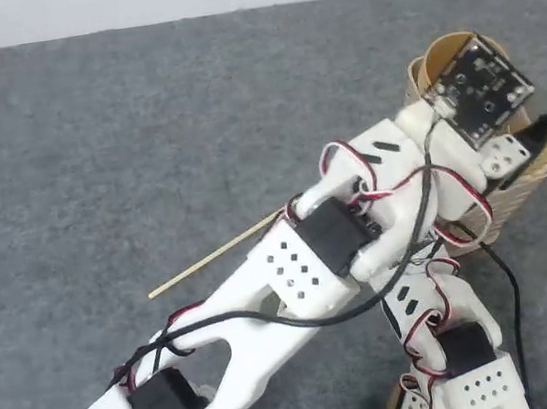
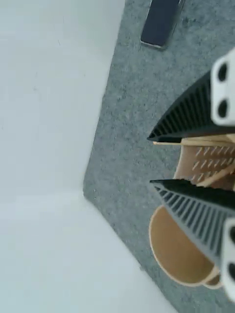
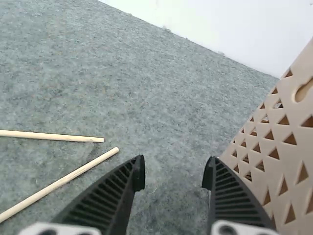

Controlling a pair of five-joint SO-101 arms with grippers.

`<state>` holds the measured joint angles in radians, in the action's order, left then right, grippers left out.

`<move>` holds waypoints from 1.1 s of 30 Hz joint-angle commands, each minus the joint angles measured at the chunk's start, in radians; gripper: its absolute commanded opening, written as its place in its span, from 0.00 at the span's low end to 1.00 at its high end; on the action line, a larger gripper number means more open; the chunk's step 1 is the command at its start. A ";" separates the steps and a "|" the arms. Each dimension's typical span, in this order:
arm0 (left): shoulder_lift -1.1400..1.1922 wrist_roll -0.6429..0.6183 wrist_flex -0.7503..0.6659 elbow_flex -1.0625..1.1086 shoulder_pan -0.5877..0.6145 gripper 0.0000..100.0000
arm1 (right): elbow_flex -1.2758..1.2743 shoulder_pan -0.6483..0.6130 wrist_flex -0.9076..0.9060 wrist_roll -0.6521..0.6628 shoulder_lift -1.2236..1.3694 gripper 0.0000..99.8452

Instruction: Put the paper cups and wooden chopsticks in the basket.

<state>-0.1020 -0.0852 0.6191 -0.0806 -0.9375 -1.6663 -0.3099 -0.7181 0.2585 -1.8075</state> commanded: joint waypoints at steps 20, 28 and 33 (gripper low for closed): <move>0.107 0.652 0.970 0.087 0.723 0.12 | -0.015 0.007 0.013 0.012 -0.008 0.21; 0.388 0.740 0.815 0.088 0.813 0.12 | -0.015 0.007 0.015 0.012 -0.008 0.21; 0.488 0.763 0.755 0.093 0.829 0.12 | -0.015 0.007 0.018 0.012 -0.008 0.21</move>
<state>0.3414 0.6544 1.4170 0.0130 -0.1181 -1.6663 -0.3099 -0.7181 0.2585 -1.8075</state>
